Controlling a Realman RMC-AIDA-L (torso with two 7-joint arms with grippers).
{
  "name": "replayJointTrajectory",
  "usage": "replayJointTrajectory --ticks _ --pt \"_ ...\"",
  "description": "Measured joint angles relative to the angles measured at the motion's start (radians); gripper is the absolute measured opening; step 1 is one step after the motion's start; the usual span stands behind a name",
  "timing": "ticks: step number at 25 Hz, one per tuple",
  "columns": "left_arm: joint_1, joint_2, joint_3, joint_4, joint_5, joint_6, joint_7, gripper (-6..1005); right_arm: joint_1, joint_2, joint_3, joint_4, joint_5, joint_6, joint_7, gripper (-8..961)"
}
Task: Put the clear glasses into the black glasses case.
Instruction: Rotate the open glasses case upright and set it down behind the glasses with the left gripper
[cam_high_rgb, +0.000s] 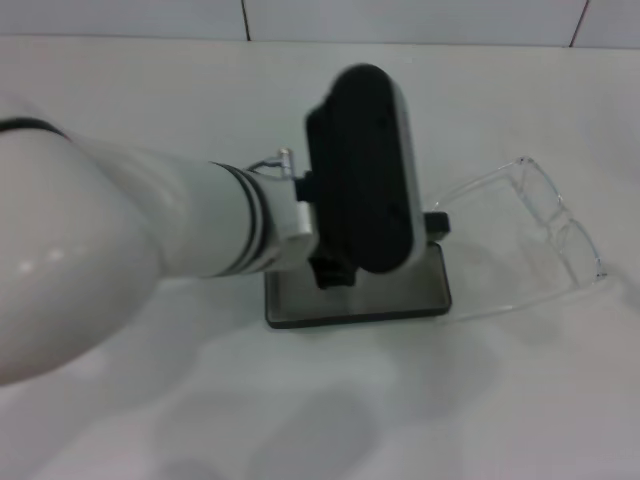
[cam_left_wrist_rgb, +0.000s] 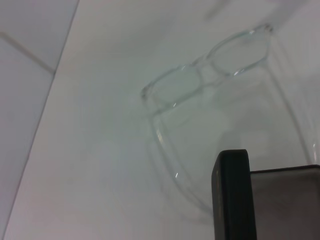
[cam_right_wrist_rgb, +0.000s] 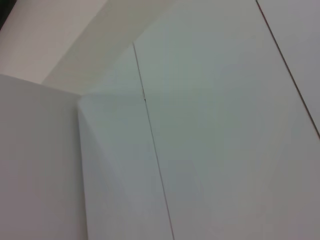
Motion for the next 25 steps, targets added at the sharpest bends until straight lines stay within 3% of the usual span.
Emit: replayJointTrajectory --ticks 12,25 --pt "-0.083 -0.005 0.071 -0.150 0.002 -0.119 -0.002 198 -0.018 -0.002 0.002 0.023 0.001 0.000 -0.014 752" --pt "-0.090 -0.004 0.061 -0.190 0.003 -0.136 -0.003 202 -0.013 -0.002 0.004 0.022 0.010 0.001 -0.015 745"
